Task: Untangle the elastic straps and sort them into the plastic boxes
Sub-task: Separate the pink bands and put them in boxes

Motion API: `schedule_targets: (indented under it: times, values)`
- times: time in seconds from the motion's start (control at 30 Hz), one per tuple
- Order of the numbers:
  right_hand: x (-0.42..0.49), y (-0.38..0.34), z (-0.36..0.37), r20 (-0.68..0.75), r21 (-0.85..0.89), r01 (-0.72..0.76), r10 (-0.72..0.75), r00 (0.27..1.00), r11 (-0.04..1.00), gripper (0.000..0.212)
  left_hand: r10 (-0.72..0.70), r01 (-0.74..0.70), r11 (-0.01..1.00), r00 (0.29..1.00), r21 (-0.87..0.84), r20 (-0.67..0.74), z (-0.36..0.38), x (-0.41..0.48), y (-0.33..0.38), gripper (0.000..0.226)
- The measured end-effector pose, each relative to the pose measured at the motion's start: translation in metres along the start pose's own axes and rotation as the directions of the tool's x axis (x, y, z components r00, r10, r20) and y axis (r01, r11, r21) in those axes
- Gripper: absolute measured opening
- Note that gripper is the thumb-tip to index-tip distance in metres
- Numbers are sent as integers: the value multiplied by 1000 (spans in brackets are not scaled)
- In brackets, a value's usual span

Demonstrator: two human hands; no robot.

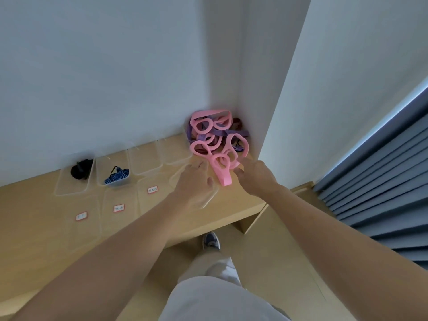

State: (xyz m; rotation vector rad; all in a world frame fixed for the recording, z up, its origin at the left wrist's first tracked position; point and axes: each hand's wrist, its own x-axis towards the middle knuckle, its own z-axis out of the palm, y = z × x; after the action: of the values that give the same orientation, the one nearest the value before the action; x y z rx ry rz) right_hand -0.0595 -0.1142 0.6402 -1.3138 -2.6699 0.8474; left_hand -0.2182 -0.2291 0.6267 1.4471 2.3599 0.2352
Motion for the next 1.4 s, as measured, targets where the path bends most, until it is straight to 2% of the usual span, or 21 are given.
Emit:
schedule_targets:
  times: [0.1, 0.2, 0.27, 0.33, 0.4, 0.47, 0.57, 0.7, 0.87, 1.0, 1.2, 1.4]
  values:
    - [22, 0, 8, 44, 70, -14, 11, 999, 997, 35, -30, 31, 998, 999, -57, 12, 11, 18, 0, 38]
    - [49, -2, 17, 121, 188, -151, 130, 984, 971, 26, -129, 129, 948, 991, -292, 21, 22, 40, 2, 24]
    - [65, 0, 24, 211, 385, -350, 288, 934, 854, 23, -268, 267, 811, 960, -521, 75, 29, 56, 3, 11]
    - [77, 3, 32, 331, 538, -511, 390, 859, 670, 24, -403, 415, 593, 895, -690, 192, 37, 69, 5, 12]
    - [85, 8, 41, 410, 602, -598, 438, 800, 529, 23, -461, 511, 366, 826, -778, 325, 44, 80, 6, 11]
    - [93, 13, 46, 464, 624, -642, 450, 763, 445, 20, -464, 577, 218, 771, -787, 437, 48, 84, 10, 15]
    - [100, 20, 52, 511, 663, -639, 389, 767, 390, 16, -417, 590, 64, 749, -805, 515, 51, 86, 16, 24]
    - [109, 19, 42, 466, 714, -533, 260, 846, 455, 28, -408, 506, -51, 776, -861, 481, 37, 89, 22, 29]
    - [130, 6, 10, 389, 774, -408, 146, 910, 484, 25, -410, 338, 21, 861, -941, 300, 6, 103, 18, 33]
    - [147, -17, -20, 304, 814, -304, 84, 949, 495, 25, -393, 168, 153, 915, -974, 96, -33, 109, 22, 25]
    - [161, -53, -75, 219, 905, -141, -156, 963, 401, 28, -451, 37, 232, 889, -972, -74, -97, 117, 29, 19]
    - [178, -82, -138, 44, 954, 40, -269, 962, 298, 31, -477, -123, 342, 831, -932, -285, -165, 126, 60, 16]
